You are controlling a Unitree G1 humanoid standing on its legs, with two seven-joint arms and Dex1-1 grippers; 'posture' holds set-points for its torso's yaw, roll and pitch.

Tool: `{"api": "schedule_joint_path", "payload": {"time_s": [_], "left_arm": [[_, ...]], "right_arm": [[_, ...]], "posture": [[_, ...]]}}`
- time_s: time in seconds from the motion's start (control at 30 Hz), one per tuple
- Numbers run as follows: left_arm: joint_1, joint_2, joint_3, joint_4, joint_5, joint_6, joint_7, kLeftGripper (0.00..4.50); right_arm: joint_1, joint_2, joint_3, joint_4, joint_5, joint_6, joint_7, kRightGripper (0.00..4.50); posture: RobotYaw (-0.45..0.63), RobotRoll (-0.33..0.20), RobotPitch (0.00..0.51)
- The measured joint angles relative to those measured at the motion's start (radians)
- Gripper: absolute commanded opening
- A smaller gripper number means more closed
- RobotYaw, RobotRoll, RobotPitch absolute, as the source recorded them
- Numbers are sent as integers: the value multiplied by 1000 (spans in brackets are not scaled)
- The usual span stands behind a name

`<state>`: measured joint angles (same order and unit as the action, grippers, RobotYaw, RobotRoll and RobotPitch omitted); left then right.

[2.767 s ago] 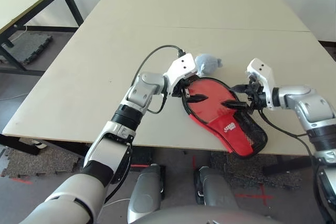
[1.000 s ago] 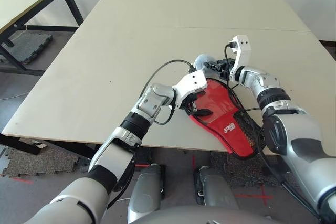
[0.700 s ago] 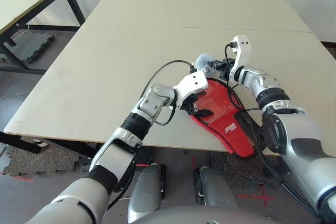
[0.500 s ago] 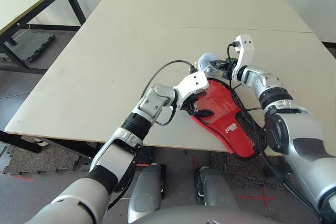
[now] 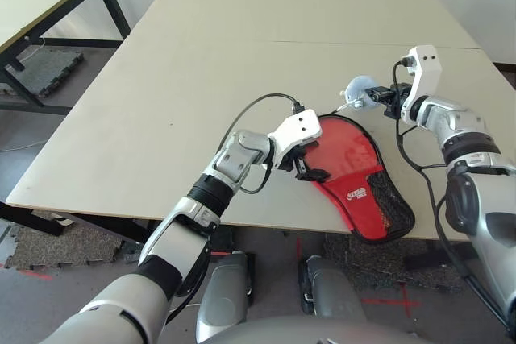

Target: Store the ping-pong paddle in its case and zip it.

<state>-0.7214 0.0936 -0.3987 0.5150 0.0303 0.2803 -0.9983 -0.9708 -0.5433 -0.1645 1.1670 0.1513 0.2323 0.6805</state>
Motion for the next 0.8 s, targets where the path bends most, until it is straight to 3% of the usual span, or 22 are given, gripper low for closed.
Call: {"api": "schedule_joint_path", "payload": {"time_s": [0.8], "left_arm": [[-37, -17, -64, 82, 53, -117, 22, 4500]], "right_arm": [[95, -101, 48, -62, -97, -55, 39, 10]], "posture": [[31, 0, 109]]}}
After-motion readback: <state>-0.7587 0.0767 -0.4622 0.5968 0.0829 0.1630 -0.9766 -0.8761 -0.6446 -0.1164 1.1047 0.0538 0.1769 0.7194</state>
